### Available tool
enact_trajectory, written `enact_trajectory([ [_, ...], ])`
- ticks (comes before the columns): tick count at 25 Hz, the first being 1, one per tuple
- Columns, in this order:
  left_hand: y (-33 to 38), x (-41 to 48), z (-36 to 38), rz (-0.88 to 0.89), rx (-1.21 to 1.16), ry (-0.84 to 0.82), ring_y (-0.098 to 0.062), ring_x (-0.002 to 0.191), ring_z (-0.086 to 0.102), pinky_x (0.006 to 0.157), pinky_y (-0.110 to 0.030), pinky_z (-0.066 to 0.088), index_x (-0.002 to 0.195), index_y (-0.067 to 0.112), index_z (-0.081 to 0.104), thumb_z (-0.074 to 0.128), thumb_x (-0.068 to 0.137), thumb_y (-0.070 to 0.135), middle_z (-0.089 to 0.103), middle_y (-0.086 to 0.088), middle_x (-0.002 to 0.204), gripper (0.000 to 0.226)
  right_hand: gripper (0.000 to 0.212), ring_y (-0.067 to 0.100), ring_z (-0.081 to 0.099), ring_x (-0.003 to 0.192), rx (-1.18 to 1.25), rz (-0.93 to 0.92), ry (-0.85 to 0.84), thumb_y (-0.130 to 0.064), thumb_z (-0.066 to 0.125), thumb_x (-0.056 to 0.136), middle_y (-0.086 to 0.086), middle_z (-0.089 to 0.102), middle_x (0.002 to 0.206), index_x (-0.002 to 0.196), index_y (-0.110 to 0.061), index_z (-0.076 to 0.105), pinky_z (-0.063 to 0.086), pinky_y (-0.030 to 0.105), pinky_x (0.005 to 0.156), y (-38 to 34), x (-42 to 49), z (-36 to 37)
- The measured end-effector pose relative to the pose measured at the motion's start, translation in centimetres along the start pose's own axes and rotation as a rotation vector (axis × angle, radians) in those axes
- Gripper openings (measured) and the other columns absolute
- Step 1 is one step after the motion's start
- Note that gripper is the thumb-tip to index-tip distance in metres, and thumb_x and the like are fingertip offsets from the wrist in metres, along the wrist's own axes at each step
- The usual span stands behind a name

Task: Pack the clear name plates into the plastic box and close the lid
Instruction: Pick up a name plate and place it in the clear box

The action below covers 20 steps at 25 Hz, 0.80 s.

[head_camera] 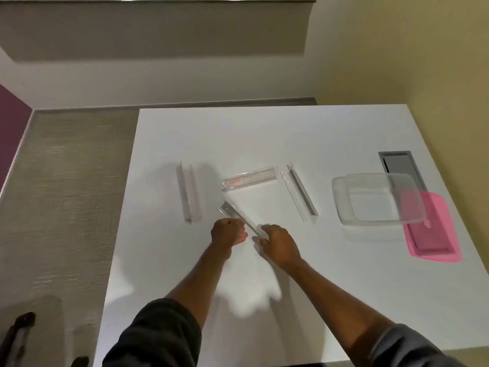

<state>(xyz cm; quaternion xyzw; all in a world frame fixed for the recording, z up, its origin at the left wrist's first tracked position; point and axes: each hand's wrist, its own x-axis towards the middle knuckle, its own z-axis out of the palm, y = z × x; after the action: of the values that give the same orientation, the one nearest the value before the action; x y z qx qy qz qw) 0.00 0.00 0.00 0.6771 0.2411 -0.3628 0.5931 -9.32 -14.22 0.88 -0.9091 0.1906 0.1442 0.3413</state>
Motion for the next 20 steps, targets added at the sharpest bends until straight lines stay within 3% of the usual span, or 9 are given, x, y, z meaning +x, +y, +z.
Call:
enact_trajectory([
  [2,-0.2,0.8,0.9,-0.030,-0.049,0.031,-0.040,0.097,0.081,0.088,-0.042,0.067,0.109,-0.001,0.073,0.079,0.097,0.013,0.078,-0.024,0.103,0.019,0.022,0.026,0.064,0.085,0.022,-0.014,0.028,-0.029,0.066,0.100,0.006,0.067,0.092,0.092,-0.009,0.065,0.054,0.040,0.075,0.3,0.5,0.6],
  [5,-0.7,1.7,1.9,-0.048,-0.082,0.032,-0.044,0.102,0.080,0.089,-0.046,0.068,0.101,-0.003,0.072,0.082,0.095,0.014,0.078,-0.031,0.107,0.021,0.021,0.024,0.068,0.089,-0.054,0.000,0.005,-0.028,0.064,0.102,0.006,0.069,0.100,0.101,-0.008,0.070,0.058,0.041,0.079,0.4,0.8,1.3],
  [10,-1.0,3.0,2.7,-0.026,0.023,0.085,-0.039,0.090,0.083,0.079,-0.042,0.070,0.088,-0.002,0.074,0.084,0.092,0.013,0.080,-0.026,0.101,0.018,0.018,0.023,0.070,0.082,-0.063,-0.017,0.001,-0.026,0.063,0.102,0.004,0.069,0.095,0.095,-0.010,0.070,0.059,0.038,0.071,1.0,1.5,1.3],
  [13,-1.0,2.9,2.7,0.018,0.127,0.124,-0.019,0.063,0.080,0.057,-0.024,0.065,0.082,0.006,0.074,0.084,0.093,0.017,0.081,-0.019,0.097,0.019,0.020,0.023,0.070,0.083,-0.041,-0.030,-0.012,-0.027,0.063,0.103,0.004,0.069,0.096,0.096,-0.010,0.070,0.060,0.042,0.072,1.4,1.6,1.3],
  [14,-1.0,2.8,2.7,0.022,0.134,0.134,-0.020,0.064,0.080,0.059,-0.026,0.066,0.081,0.007,0.074,0.083,0.093,0.016,0.082,-0.019,0.100,0.018,0.020,0.023,0.069,0.083,-0.026,-0.034,-0.014,-0.028,0.062,0.103,0.004,0.069,0.096,0.097,-0.010,0.070,0.060,0.043,0.073,1.5,1.6,1.4],
  [16,-1.1,2.6,2.8,0.003,0.116,0.132,-0.029,0.078,0.083,0.073,-0.036,0.070,0.095,0.004,0.076,0.081,0.096,0.012,0.081,-0.019,0.111,0.009,0.021,0.023,0.070,0.085,0.028,-0.030,-0.015,-0.032,0.064,0.102,0.004,0.069,0.099,0.103,-0.012,0.071,0.061,0.043,0.073,1.7,1.6,1.3],
  [18,-0.9,2.1,2.7,-0.004,0.114,0.113,-0.032,0.086,0.083,0.076,-0.039,0.071,0.124,-0.002,0.072,0.078,0.098,0.011,0.078,-0.018,0.124,0.029,0.025,0.020,0.072,0.091,0.086,-0.019,-0.012,-0.034,0.070,0.099,0.002,0.071,0.106,0.116,-0.015,0.071,0.064,0.039,0.075,1.8,1.8,0.9],
  [20,-0.6,1.5,2.6,0.008,0.088,0.101,-0.032,0.090,0.082,0.071,-0.035,0.070,0.140,-0.003,0.063,0.076,0.100,0.011,0.075,-0.019,0.130,0.044,0.037,0.019,0.073,0.098,0.148,-0.002,-0.034,-0.035,0.078,0.094,0.000,0.073,0.114,0.126,-0.017,0.069,0.065,0.038,0.079,2.0,2.0,0.2],
])
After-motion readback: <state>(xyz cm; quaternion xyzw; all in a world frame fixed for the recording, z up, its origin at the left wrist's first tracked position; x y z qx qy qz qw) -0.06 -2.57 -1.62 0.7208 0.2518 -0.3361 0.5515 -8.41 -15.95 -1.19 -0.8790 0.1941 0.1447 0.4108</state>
